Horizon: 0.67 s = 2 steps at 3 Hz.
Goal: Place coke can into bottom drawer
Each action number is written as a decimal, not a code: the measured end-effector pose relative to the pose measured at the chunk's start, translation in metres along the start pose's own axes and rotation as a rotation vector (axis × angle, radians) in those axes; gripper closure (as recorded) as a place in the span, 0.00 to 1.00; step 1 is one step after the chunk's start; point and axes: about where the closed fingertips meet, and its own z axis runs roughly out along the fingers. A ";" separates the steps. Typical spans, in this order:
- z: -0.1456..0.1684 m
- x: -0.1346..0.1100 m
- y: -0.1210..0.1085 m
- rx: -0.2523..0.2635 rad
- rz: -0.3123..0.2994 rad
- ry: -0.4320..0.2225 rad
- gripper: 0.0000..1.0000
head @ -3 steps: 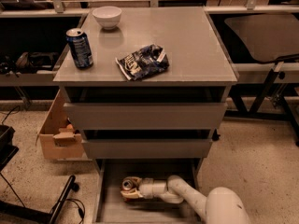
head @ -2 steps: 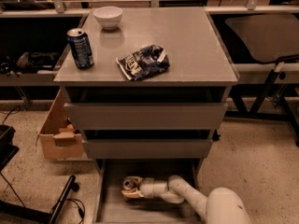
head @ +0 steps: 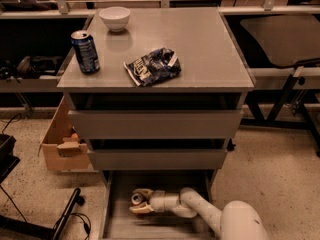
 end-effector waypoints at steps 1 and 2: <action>0.000 0.000 0.000 0.000 0.000 0.000 0.00; 0.000 0.000 0.000 0.000 0.000 0.000 0.00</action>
Offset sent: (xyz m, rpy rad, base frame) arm -0.0007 -0.0004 0.0005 0.0067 -0.0003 -0.0002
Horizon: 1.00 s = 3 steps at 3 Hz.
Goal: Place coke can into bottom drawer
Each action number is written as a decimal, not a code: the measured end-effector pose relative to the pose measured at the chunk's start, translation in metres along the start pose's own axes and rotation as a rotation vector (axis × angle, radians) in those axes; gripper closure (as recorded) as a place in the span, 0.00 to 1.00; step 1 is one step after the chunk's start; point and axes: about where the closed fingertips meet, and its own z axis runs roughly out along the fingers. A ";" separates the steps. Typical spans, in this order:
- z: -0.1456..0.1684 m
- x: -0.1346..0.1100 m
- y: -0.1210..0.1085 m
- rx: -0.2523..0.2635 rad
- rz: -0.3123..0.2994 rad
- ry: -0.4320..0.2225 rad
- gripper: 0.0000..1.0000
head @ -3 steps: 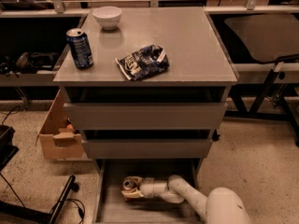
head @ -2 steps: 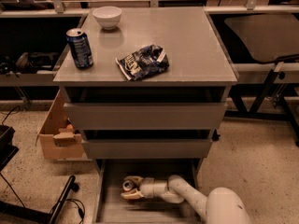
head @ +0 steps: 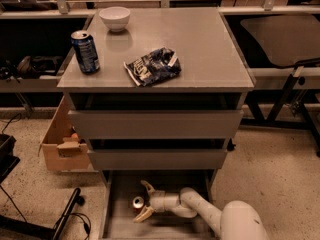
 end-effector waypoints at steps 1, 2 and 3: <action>-0.012 -0.008 0.007 -0.014 -0.001 0.006 0.00; -0.057 -0.021 0.022 -0.055 -0.007 0.081 0.00; -0.123 -0.043 0.044 -0.101 0.007 0.219 0.00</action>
Offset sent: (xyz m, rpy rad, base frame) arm -0.0713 -0.1084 0.0795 -0.1752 0.0254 0.1763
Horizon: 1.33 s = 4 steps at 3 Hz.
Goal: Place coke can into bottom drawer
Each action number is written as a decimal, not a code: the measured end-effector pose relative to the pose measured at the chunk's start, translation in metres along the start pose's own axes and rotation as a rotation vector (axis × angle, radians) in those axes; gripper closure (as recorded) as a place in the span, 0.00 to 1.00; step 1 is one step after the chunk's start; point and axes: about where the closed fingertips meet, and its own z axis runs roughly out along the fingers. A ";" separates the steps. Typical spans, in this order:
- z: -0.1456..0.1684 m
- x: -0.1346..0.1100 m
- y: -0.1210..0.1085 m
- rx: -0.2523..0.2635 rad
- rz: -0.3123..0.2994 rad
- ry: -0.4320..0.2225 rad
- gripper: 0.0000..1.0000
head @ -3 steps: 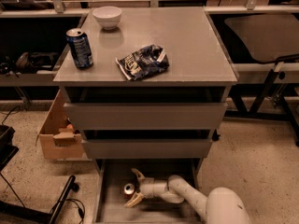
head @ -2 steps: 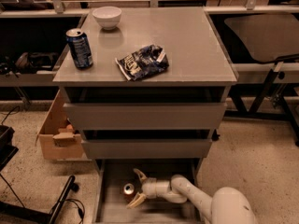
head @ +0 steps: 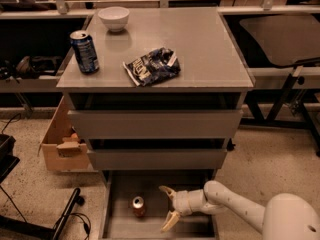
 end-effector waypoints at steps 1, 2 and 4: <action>-0.059 -0.010 0.031 -0.022 0.061 0.160 0.00; -0.105 -0.037 0.057 0.015 0.125 0.283 0.00; -0.148 -0.107 0.091 0.209 0.164 0.501 0.00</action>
Offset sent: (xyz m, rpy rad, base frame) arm -0.0946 -0.1414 0.2472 -0.5870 0.0711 -0.0350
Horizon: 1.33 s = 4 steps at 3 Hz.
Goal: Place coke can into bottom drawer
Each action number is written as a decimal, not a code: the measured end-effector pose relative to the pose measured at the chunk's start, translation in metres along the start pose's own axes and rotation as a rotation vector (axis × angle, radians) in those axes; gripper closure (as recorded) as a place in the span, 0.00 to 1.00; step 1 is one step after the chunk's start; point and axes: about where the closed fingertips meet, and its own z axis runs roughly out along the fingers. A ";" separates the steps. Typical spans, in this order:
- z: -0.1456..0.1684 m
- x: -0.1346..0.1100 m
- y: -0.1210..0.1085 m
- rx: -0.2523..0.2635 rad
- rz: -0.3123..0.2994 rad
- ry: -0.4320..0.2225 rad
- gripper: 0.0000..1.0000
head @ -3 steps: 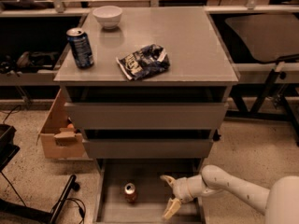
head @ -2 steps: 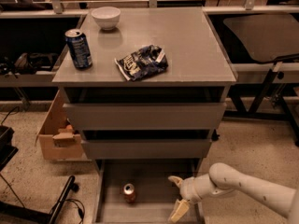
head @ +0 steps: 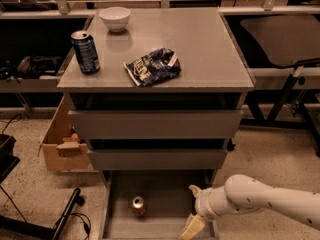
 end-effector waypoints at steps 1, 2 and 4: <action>-0.027 -0.004 0.001 0.136 -0.027 0.141 0.00; -0.039 -0.010 0.000 0.194 -0.022 0.175 0.00; -0.042 0.005 -0.015 0.226 -0.015 0.219 0.00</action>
Offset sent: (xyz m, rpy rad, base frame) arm -0.0033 -0.0105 0.0209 -0.1551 -0.0611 -0.0399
